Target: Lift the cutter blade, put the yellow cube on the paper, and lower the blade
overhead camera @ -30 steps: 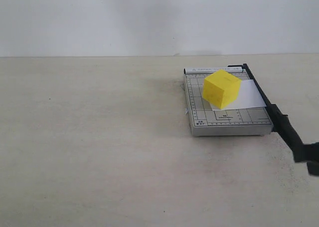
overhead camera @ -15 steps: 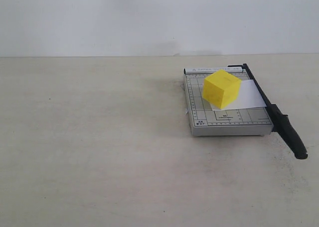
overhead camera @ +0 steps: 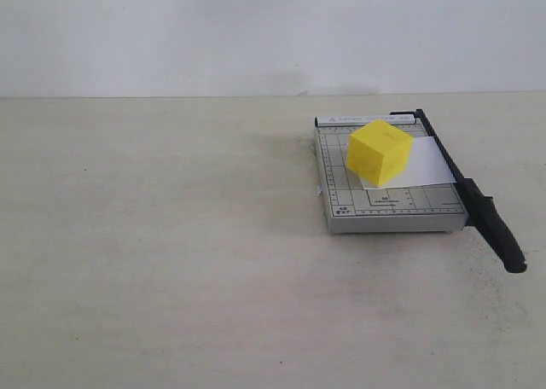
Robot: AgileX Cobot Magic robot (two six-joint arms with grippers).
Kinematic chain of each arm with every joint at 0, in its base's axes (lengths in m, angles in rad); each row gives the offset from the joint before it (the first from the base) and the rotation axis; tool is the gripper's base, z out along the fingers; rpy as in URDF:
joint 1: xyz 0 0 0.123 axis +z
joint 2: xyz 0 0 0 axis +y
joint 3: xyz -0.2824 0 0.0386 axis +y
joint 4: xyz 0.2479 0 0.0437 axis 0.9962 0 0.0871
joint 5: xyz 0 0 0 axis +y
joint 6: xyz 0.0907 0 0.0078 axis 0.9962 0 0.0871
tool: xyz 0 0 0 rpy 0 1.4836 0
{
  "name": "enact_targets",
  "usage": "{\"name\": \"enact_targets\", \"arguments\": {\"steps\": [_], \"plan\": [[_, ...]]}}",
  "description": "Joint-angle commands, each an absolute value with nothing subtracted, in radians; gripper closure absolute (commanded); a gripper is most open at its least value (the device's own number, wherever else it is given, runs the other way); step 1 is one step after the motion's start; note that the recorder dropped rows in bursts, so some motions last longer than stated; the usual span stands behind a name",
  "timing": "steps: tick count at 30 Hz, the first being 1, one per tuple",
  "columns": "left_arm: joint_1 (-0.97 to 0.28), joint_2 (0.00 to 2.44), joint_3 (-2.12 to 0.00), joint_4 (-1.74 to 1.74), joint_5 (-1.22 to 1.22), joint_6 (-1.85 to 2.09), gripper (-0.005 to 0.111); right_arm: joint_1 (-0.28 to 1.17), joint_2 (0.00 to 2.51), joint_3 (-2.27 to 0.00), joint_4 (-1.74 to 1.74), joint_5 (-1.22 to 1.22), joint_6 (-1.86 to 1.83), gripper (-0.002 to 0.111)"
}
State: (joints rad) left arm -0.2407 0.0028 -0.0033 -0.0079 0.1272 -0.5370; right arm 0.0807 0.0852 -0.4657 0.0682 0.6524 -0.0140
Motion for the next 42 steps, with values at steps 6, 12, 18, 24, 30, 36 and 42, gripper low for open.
{"name": "enact_targets", "arguments": {"steps": [6, 12, 18, 24, 30, 36, 42], "plan": [[-0.237, 0.0, 0.0, -0.015, 0.128, -0.529, 0.102, 0.078, 0.079, -0.076, -0.075, 0.22, 0.132, 0.109], [-0.237, 0.0, 0.0, -0.015, 0.128, -0.529, 0.102, 0.078, 0.031, 0.0, 0.0, 0.324, 0.152, 0.109], [-0.237, 0.0, 0.0, -0.015, 0.128, -0.529, 0.102, -0.067, 0.0, 0.0, 0.012, 0.333, 0.175, 0.109], [-0.237, 0.0, 0.0, -0.015, 0.128, -0.529, 0.102, -0.069, 0.0, 0.0, 0.01, 0.355, 0.211, 0.109], [-0.237, 0.0, 0.0, -0.015, 0.128, -0.529, 0.102, -0.069, 0.0, 0.0, 0.01, 0.344, 0.211, 0.109], [-0.237, 0.0, 0.0, -0.015, 0.128, -0.529, 0.102, -0.069, 0.0, 0.0, 0.01, 0.344, 0.211, 0.109], [-0.237, 0.0, 0.0, -0.015, 0.128, -0.529, 0.102, -0.069, 0.0, 0.0, 0.01, 0.344, 0.211, 0.109]]}}
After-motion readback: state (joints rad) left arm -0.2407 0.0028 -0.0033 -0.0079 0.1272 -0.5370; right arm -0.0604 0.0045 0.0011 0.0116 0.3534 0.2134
